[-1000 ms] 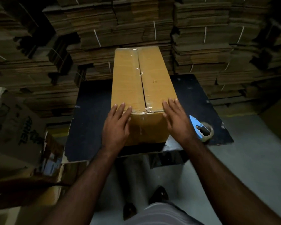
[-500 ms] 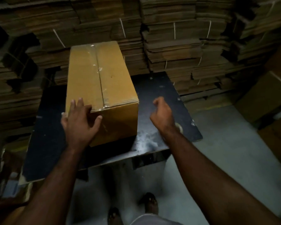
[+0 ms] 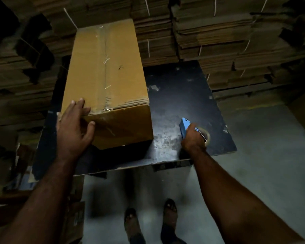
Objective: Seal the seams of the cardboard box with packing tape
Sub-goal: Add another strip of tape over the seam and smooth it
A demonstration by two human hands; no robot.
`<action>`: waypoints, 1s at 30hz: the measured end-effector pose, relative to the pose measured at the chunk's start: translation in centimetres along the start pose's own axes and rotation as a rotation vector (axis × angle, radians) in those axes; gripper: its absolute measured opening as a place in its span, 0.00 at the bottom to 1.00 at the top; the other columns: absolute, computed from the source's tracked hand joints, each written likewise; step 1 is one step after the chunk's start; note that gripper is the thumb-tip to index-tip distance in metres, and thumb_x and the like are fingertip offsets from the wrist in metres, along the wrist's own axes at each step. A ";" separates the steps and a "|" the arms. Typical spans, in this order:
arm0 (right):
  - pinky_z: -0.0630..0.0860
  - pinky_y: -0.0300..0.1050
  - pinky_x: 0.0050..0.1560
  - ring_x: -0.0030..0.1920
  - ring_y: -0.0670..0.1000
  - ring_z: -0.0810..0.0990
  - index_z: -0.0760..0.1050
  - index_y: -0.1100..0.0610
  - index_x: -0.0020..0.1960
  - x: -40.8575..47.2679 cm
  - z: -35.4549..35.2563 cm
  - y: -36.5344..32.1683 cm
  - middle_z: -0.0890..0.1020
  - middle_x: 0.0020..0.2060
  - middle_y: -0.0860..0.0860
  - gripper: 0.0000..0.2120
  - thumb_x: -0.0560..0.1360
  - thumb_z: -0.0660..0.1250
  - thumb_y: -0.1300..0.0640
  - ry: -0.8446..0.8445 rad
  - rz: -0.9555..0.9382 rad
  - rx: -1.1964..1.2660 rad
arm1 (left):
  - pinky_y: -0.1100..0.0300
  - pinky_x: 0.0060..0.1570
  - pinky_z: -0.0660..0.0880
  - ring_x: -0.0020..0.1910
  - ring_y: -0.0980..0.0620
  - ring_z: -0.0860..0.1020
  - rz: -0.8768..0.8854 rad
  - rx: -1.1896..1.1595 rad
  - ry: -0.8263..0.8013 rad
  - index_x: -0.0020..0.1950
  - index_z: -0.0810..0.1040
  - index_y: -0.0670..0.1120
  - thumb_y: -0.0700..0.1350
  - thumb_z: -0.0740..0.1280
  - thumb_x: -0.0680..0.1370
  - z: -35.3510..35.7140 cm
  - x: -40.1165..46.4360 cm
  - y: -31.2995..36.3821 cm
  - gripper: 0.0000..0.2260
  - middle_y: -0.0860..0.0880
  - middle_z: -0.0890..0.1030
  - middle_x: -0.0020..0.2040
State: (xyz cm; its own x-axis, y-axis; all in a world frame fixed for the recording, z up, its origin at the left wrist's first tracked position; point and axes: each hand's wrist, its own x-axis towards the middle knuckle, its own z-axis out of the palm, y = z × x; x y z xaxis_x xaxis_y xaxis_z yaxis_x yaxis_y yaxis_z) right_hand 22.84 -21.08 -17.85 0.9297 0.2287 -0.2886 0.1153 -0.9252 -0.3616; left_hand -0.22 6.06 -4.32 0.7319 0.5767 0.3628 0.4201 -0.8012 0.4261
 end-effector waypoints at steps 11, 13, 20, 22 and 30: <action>0.79 0.41 0.39 0.47 0.47 0.80 0.61 0.51 0.61 -5.7 -14.7 -8.7 0.76 0.52 0.49 0.30 0.66 0.76 0.58 0.177 -0.336 1.062 | 0.32 0.73 0.54 0.76 0.46 0.63 0.004 -0.102 -0.138 0.74 0.69 0.47 0.60 0.64 0.71 -1.6 0.2 -0.6 0.34 0.46 0.75 0.71; 0.79 0.44 0.45 0.52 0.46 0.79 0.61 0.49 0.60 -7.9 -17.6 -11.0 0.75 0.54 0.45 0.35 0.63 0.79 0.52 0.248 -0.431 1.043 | 0.31 0.73 0.55 0.71 0.46 0.71 -0.099 -0.171 -0.109 0.69 0.75 0.45 0.57 0.70 0.73 -2.3 0.7 0.6 0.27 0.48 0.80 0.64; 0.78 0.43 0.35 0.39 0.48 0.81 0.69 0.57 0.64 -15.4 -20.4 -17.6 0.80 0.45 0.52 0.25 0.69 0.71 0.66 -0.166 -0.562 1.247 | 0.65 0.46 0.71 0.48 0.60 0.79 -0.043 -0.477 0.145 0.51 0.81 0.49 0.50 0.69 0.79 -9.1 2.8 8.1 0.06 0.55 0.82 0.48; 0.73 0.45 0.30 0.32 0.49 0.76 0.71 0.58 0.62 -16.7 -19.2 -18.9 0.78 0.37 0.53 0.25 0.65 0.67 0.65 -0.308 -0.591 1.248 | 0.60 0.45 0.75 0.45 0.58 0.80 -0.107 -0.623 0.141 0.48 0.82 0.47 0.52 0.65 0.81 -11.3 3.7 9.3 0.10 0.52 0.83 0.44; 0.68 0.41 0.24 0.26 0.53 0.68 0.78 0.56 0.55 -19.2 -15.3 -21.5 0.75 0.30 0.54 0.24 0.62 0.60 0.70 -0.548 -0.634 1.121 | 0.55 0.38 0.76 0.32 0.48 0.80 -0.564 -0.919 -0.224 0.43 0.82 0.39 0.59 0.61 0.81 -14.0 4.7 7.7 0.24 0.43 0.82 0.36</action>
State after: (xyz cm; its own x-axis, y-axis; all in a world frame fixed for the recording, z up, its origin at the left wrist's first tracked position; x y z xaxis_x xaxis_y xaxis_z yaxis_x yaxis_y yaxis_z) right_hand 7.83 -10.27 9.05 0.5420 0.8401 -0.0225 -0.1204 0.0511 -0.9914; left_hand -1.11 4.86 12.28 0.6804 0.7060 -0.1963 0.2330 0.0455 0.9714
